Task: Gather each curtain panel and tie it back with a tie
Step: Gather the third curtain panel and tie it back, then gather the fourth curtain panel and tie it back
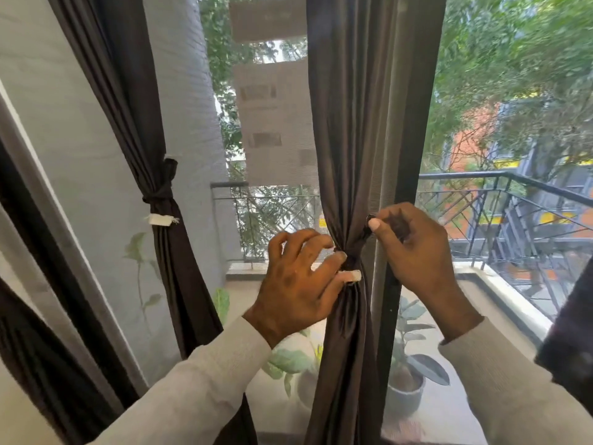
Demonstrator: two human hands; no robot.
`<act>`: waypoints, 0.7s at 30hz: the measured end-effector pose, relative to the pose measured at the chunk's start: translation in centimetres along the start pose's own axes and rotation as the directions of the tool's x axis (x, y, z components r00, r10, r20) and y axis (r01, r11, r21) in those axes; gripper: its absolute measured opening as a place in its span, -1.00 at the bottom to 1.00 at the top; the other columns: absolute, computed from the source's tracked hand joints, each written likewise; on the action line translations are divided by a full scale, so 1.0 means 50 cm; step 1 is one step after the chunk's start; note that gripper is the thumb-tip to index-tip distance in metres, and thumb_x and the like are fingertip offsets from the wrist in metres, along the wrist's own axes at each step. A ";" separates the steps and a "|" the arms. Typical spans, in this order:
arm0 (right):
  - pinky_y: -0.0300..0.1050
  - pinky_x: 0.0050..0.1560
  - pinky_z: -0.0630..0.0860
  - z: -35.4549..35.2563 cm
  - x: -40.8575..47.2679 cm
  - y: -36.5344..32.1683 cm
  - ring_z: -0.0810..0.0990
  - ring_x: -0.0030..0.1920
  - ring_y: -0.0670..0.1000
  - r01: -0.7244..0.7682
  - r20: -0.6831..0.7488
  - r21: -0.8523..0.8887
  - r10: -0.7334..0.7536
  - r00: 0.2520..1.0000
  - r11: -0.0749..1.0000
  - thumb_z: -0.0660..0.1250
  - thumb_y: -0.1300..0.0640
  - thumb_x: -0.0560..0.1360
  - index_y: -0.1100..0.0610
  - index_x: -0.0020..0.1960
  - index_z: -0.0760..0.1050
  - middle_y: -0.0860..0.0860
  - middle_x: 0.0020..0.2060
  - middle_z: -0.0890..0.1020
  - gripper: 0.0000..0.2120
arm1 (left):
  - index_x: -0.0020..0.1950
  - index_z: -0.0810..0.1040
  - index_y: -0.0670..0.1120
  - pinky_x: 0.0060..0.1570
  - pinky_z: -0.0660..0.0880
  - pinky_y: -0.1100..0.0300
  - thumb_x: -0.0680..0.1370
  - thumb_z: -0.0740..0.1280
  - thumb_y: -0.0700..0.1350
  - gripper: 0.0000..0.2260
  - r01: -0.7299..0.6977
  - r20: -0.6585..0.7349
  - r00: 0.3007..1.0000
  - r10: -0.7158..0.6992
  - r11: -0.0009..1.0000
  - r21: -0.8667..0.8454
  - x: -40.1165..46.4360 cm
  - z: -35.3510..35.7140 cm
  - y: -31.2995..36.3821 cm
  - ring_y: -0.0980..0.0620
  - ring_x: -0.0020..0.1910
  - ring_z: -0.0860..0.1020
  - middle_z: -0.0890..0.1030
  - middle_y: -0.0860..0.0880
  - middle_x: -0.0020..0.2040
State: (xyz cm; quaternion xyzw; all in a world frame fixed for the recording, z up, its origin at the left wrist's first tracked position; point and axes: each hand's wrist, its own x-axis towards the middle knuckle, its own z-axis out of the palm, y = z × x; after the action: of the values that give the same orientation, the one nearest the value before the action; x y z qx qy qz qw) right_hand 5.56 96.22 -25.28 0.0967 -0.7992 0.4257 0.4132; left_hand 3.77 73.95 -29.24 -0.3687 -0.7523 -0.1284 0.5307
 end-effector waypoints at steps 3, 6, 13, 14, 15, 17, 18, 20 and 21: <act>-0.44 -0.18 0.44 0.000 -0.022 0.029 0.62 -0.11 -0.17 -0.032 -0.027 -0.069 0.030 0.999 0.997 0.44 0.02 0.61 0.00 0.10 0.57 -0.13 -0.12 0.64 -0.89 | 0.16 0.73 -0.08 0.25 0.40 -0.21 0.59 0.49 0.00 -0.79 -0.017 -0.001 1.000 0.017 0.999 -0.035 0.017 0.020 -0.017 -0.23 0.26 0.56 0.66 -0.14 0.21; -0.25 -0.19 0.48 -0.014 -0.043 0.060 0.62 -0.12 -0.11 -0.082 -0.064 -0.157 0.073 0.995 0.984 0.46 0.01 0.58 -0.04 0.15 0.54 -0.10 -0.09 0.63 -0.82 | 0.15 0.72 -0.11 0.24 0.45 -0.18 0.60 0.47 -0.05 -0.81 -0.092 -0.002 0.996 0.092 0.993 -0.068 0.032 0.046 -0.014 -0.24 0.25 0.57 0.66 -0.16 0.21; -0.26 -0.18 0.51 -0.130 -0.072 0.124 0.63 -0.14 -0.12 -0.181 -0.109 -0.277 0.156 0.982 0.944 0.48 -0.07 0.57 -0.03 0.23 0.54 -0.08 -0.01 0.63 -0.71 | 0.21 0.70 -0.15 0.29 0.43 -0.19 0.60 0.42 -0.09 -0.76 -0.348 0.009 0.936 0.351 0.931 -0.105 0.096 0.093 0.087 -0.28 0.31 0.54 0.64 -0.23 0.28; -0.22 -0.18 0.53 -0.157 -0.074 0.137 0.63 -0.16 -0.12 -0.176 -0.107 -0.291 0.151 0.983 0.940 0.48 -0.06 0.57 -0.02 0.23 0.54 -0.08 -0.02 0.63 -0.71 | 0.21 0.69 -0.15 0.30 0.42 -0.19 0.60 0.42 -0.08 -0.76 -0.350 0.008 0.936 0.353 0.930 -0.116 0.114 0.105 0.109 -0.28 0.31 0.53 0.63 -0.23 0.29; -0.17 -0.17 0.54 -0.190 -0.077 0.151 0.63 -0.18 -0.11 -0.173 -0.107 -0.307 0.147 0.983 0.936 0.48 -0.05 0.56 -0.02 0.23 0.54 -0.07 -0.03 0.62 -0.71 | 0.20 0.69 -0.15 0.30 0.42 -0.18 0.60 0.43 -0.08 -0.77 -0.339 0.009 0.939 0.343 0.932 -0.128 0.134 0.120 0.135 -0.29 0.31 0.52 0.63 -0.22 0.30; -0.09 -0.14 0.56 -0.257 -0.079 0.181 0.62 -0.21 -0.08 -0.174 -0.106 -0.345 0.146 0.984 0.923 0.48 -0.04 0.55 -0.02 0.21 0.53 -0.07 -0.05 0.61 -0.72 | 0.18 0.68 -0.14 0.28 0.41 -0.17 0.59 0.45 -0.05 -0.78 -0.292 0.039 0.953 0.300 0.946 -0.142 0.170 0.156 0.186 -0.30 0.31 0.53 0.62 -0.21 0.30; -0.09 -0.13 0.54 -0.301 -0.083 0.197 0.61 -0.21 -0.07 -0.188 -0.109 -0.374 0.159 0.981 0.908 0.47 -0.04 0.55 -0.03 0.21 0.52 -0.08 -0.05 0.60 -0.72 | 0.17 0.67 -0.12 0.26 0.41 -0.16 0.58 0.47 -0.04 -0.77 -0.263 0.059 0.960 0.274 0.954 -0.146 0.189 0.180 0.218 -0.31 0.30 0.54 0.62 -0.20 0.30; -0.10 -0.10 0.49 -0.390 -0.087 0.222 0.58 -0.21 -0.06 -0.229 -0.119 -0.427 0.196 0.973 0.875 0.46 -0.05 0.55 -0.05 0.20 0.52 -0.09 -0.05 0.59 -0.73 | 0.16 0.67 -0.10 0.20 0.42 -0.15 0.55 0.49 0.00 -0.75 -0.208 0.092 0.970 0.225 0.965 -0.160 0.223 0.228 0.282 -0.31 0.28 0.56 0.61 -0.18 0.28; -0.09 -0.09 0.50 -0.439 -0.089 0.233 0.58 -0.19 -0.05 -0.241 -0.130 -0.448 0.204 0.970 0.861 0.46 -0.06 0.54 -0.05 0.19 0.53 -0.10 -0.05 0.59 -0.73 | 0.15 0.66 -0.09 0.16 0.43 -0.14 0.55 0.50 0.01 -0.75 -0.190 0.102 0.973 0.209 0.967 -0.173 0.242 0.253 0.318 -0.30 0.26 0.56 0.61 -0.16 0.27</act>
State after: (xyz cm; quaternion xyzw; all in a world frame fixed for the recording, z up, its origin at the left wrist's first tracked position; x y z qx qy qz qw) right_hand 15.20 119.25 -29.07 -0.1137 -0.8661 0.2725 0.4034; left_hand 3.84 97.45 -26.70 -0.4915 -0.7288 -0.1128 0.4633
